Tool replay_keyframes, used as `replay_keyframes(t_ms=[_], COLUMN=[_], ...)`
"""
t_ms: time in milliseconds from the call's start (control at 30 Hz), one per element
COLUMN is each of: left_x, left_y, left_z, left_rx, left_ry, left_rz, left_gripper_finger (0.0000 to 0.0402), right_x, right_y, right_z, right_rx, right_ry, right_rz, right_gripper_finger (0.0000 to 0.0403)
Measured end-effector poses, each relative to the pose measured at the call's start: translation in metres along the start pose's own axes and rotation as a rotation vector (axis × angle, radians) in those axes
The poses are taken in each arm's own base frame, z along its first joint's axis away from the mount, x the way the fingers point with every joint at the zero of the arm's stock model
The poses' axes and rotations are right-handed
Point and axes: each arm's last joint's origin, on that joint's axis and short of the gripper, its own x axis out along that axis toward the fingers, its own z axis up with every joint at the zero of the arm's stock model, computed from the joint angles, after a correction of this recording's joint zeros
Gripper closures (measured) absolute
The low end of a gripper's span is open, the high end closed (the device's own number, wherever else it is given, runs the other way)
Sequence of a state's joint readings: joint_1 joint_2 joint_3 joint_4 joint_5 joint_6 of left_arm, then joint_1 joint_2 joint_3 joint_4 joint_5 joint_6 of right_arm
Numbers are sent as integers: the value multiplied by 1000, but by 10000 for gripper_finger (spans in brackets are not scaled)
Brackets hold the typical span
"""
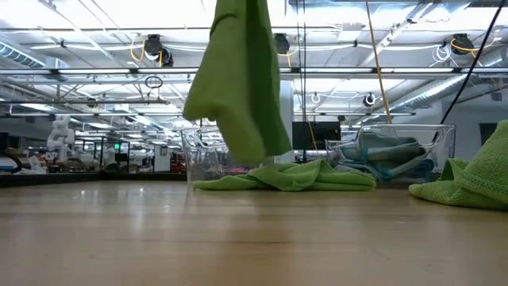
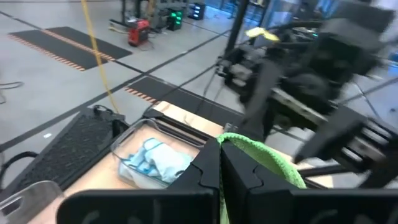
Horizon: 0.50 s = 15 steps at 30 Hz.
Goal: Fold microfiber towels
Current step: Fold the bottom left green microfiber towel
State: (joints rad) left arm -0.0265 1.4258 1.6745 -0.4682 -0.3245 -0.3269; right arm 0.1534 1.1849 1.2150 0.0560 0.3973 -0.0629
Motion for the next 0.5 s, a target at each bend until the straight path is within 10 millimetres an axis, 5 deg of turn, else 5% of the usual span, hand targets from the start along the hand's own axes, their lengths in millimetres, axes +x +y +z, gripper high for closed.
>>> replay_keyframes(t_ms=[200,500], left_x=[1,2], left_y=[4,10], left_z=[1,2], left_rx=[-30,-72], left_ry=[-15,-18], left_rz=[54,77], left_gripper_finger=[398,399], right_x=[20,43], right_y=[25,43], right_z=[16,5], right_rx=[-222,-419], right_ry=[0,97], right_rz=[-82,-226], right_gripper_finger=[181,181])
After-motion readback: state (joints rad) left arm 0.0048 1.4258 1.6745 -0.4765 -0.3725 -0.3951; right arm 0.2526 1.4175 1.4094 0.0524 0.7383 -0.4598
